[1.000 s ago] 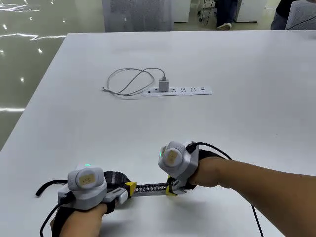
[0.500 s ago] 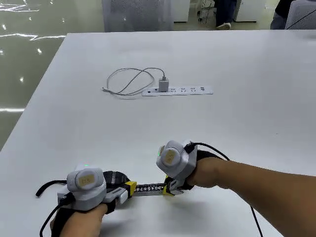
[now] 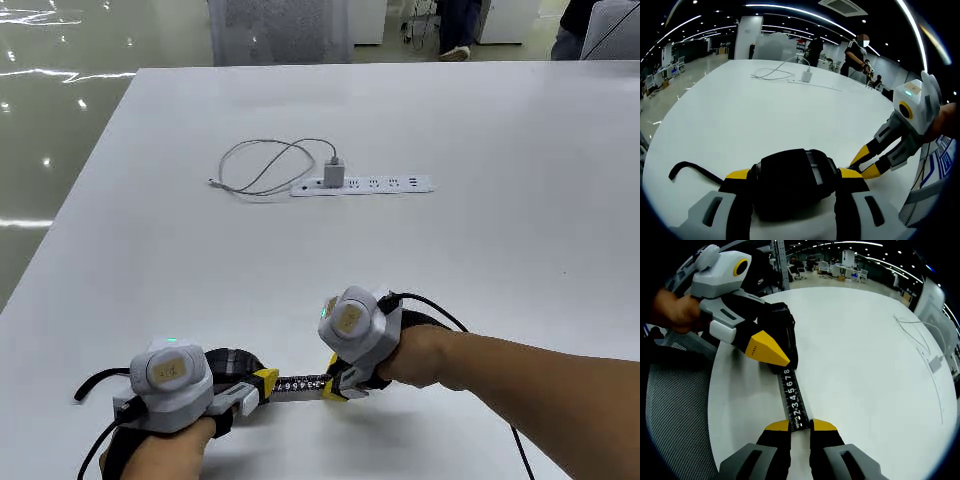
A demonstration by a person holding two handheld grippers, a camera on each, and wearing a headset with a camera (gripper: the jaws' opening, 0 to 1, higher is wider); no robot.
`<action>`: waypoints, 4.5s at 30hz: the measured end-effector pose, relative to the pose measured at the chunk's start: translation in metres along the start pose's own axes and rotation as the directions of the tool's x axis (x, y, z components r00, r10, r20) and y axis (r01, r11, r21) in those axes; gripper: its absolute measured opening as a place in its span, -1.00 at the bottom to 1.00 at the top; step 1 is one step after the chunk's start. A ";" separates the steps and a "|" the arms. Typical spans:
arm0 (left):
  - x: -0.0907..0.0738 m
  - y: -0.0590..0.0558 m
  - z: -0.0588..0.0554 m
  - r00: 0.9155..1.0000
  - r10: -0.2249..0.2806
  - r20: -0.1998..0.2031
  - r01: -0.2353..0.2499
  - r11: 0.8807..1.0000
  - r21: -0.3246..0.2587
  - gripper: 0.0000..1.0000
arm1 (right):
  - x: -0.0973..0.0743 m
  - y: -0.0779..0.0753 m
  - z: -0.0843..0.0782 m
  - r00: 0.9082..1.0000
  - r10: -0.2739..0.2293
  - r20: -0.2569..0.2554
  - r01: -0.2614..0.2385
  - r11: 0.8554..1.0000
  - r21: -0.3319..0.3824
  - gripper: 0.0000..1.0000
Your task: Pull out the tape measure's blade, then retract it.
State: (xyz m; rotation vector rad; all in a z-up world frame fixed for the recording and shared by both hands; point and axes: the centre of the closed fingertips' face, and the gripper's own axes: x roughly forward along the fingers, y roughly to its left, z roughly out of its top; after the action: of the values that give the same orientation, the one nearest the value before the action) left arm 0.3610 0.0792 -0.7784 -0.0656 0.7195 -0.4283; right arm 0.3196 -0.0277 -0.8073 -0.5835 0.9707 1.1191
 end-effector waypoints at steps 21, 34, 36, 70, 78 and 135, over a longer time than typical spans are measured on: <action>-0.001 0.000 0.000 1.000 -0.007 0.005 0.007 1.000 -0.005 0.24 | 0.005 0.001 0.010 1.000 0.004 0.020 -0.004 1.000 -0.014 -0.82; -0.001 0.000 -0.001 1.000 -0.010 0.007 0.010 1.000 -0.001 0.25 | 0.009 0.004 0.015 0.999 0.019 0.032 -0.017 0.999 -0.043 -0.81; -0.001 0.000 -0.001 1.000 -0.010 0.006 0.011 1.000 -0.003 0.25 | 0.010 0.004 0.016 0.999 0.023 0.038 -0.021 0.999 -0.040 -0.81; -0.001 -0.001 -0.001 1.000 -0.015 0.000 0.015 1.000 -0.005 0.25 | 0.017 0.008 0.033 0.996 0.032 0.084 -0.028 0.998 -0.053 -0.81; -0.002 0.000 -0.001 1.000 -0.014 0.000 0.014 1.000 -0.008 0.25 | 0.019 0.009 0.037 0.995 0.046 0.092 -0.042 0.998 -0.042 -0.81; -0.001 0.000 -0.001 1.000 -0.027 -0.006 0.027 1.000 -0.010 0.25 | 0.032 0.016 0.057 0.987 0.082 0.141 -0.073 0.995 -0.068 -0.80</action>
State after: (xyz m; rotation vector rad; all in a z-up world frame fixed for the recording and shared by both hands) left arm 0.3597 0.0793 -0.7782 -0.0838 0.7271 -0.4510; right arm 0.3279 0.0394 -0.8061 -0.5119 0.8416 1.2472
